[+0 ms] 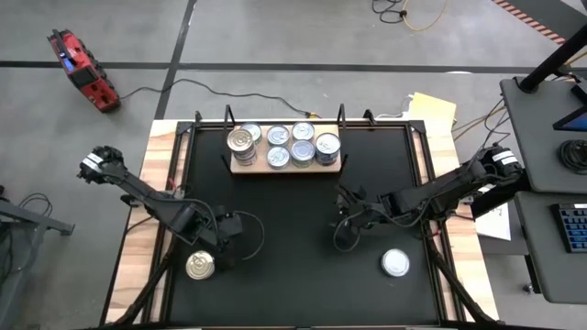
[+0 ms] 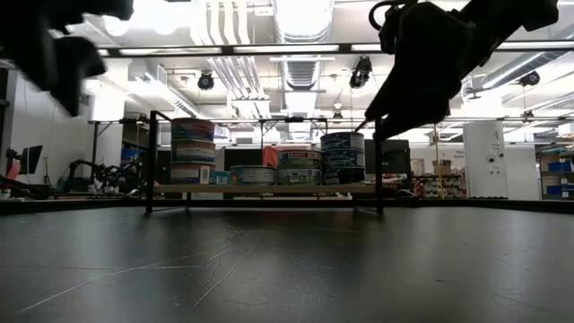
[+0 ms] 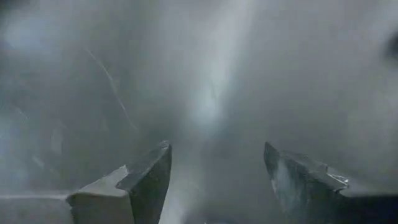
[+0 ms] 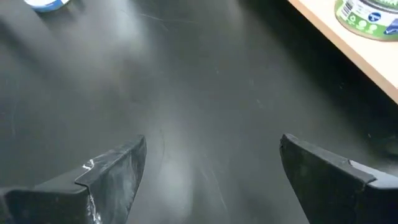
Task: Stack canned seafood by type on shelf
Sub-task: Stack the green tuna can on top of the other green tuna cans on the shelf
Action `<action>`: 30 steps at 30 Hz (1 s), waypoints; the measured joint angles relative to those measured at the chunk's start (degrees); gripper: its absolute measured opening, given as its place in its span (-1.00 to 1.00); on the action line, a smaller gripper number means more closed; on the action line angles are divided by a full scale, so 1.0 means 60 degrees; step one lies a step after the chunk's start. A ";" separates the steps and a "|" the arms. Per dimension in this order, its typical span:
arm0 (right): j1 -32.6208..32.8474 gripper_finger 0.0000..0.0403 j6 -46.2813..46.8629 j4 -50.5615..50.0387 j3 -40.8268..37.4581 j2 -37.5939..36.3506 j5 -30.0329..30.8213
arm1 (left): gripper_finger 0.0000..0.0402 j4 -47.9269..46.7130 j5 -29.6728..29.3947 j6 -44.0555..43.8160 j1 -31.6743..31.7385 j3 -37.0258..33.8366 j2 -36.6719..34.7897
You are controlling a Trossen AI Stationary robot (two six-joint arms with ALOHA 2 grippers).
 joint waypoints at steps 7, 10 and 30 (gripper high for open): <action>0.0000 0.76 -0.0202 0.0143 0.0000 -0.0004 0.0004 | 0.14 -0.0514 0.2104 -0.1642 -0.0328 -0.0008 0.0607; 0.0000 0.76 -0.0204 0.0223 -0.0004 -0.0001 0.0004 | 0.14 -0.0945 0.2853 -0.2156 -0.0479 -0.0008 0.0818; 0.0351 0.76 0.1210 0.0339 0.0216 0.0299 -0.2588 | 0.14 -0.2298 0.2001 -0.3160 -0.1270 -0.0008 0.1288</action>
